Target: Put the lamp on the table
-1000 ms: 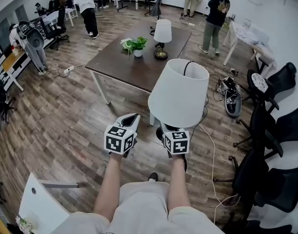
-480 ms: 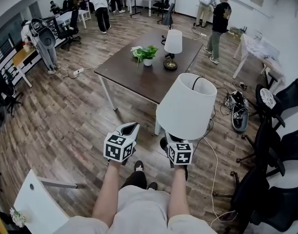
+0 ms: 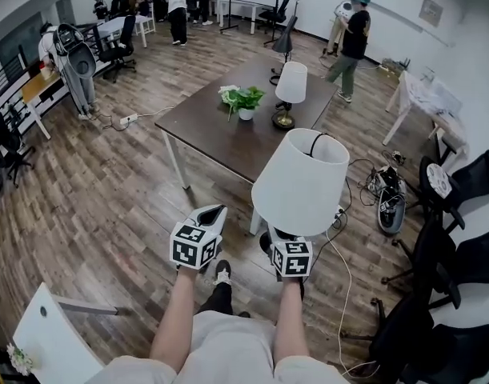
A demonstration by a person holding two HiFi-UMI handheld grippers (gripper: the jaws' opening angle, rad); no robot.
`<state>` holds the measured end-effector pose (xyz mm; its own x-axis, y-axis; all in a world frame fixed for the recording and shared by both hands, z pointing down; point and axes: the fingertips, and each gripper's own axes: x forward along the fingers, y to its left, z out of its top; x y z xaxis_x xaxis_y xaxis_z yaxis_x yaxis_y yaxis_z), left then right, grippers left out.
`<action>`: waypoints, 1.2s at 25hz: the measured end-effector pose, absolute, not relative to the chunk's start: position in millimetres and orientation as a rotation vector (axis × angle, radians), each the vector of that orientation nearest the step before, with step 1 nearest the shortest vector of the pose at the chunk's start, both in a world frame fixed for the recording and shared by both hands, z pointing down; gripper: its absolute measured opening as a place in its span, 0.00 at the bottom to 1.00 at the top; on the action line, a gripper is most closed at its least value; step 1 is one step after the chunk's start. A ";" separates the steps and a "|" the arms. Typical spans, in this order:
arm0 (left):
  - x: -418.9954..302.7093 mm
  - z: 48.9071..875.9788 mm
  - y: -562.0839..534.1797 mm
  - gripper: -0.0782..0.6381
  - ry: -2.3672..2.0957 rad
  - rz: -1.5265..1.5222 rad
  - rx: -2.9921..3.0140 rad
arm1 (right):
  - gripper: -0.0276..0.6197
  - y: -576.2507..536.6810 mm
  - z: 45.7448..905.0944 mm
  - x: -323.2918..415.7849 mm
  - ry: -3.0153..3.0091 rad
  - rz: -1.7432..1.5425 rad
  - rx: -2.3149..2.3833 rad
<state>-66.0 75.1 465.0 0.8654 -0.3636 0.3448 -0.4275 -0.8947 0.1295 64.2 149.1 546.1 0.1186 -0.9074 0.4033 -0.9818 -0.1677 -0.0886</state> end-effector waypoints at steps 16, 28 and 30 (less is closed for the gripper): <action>19.1 476.8 -43.3 0.11 -0.492 0.443 2.812 | 0.31 47.6 549.1 151.8 -1.788 0.577 2.258; 83.4 485.5 -135.8 0.11 -0.343 0.455 2.814 | 0.31 -36.7 550.1 200.4 -1.685 0.577 2.286; 91.5 487.9 -150.9 0.11 -0.325 0.461 2.825 | 0.31 -51.9 553.5 206.4 -1.670 0.565 2.287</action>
<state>91.5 -150.9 487.9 0.9247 -0.1761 0.3375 -0.2587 -0.9411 0.2179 206.4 -51.9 553.5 0.2664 -0.8522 0.4503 -0.9506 -0.3095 -0.0233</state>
